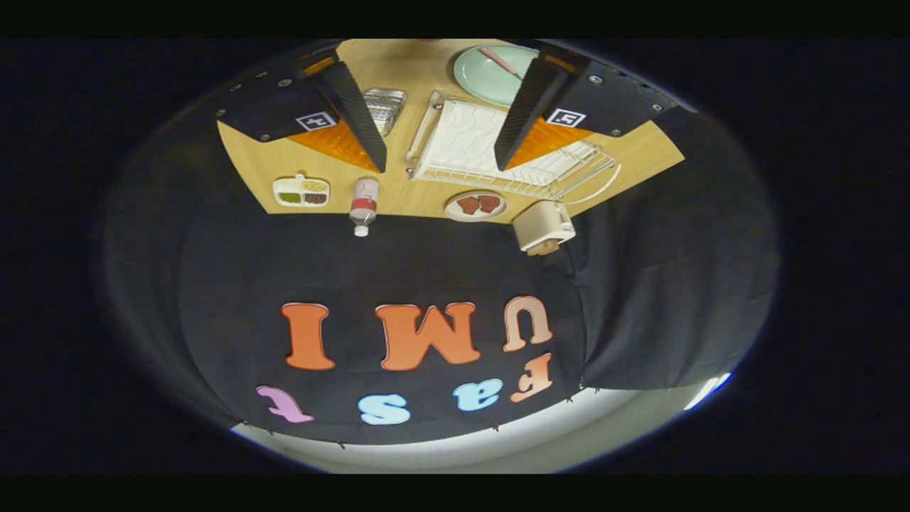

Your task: Take the plate from the dish rack, then take the spoon from the basket and place it into the plate.

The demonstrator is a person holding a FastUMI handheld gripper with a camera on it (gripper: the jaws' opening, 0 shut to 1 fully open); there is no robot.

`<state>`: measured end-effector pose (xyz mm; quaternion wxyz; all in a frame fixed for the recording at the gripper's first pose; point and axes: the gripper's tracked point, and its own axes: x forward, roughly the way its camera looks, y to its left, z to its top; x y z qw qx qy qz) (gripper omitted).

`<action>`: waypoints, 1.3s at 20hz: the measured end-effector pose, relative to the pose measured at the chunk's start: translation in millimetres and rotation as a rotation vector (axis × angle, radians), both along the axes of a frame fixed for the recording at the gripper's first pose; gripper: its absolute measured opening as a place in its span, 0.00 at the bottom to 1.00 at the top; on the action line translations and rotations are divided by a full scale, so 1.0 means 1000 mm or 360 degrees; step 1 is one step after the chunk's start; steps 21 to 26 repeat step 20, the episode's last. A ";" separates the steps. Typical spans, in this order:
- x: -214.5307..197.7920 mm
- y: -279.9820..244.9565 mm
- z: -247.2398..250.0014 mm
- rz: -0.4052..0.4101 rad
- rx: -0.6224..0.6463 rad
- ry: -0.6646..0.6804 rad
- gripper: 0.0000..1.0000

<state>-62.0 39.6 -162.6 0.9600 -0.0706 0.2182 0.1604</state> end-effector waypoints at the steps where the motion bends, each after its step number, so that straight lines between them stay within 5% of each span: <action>1: 0.005 0.000 0.006 -0.0022 -0.0015 -0.0037 0.92; 15: 0.044 0.023 0.158 -0.0092 -0.0023 -0.0657 0.94; 26: 0.043 0.015 0.174 -0.0141 -0.0106 -0.0720 0.94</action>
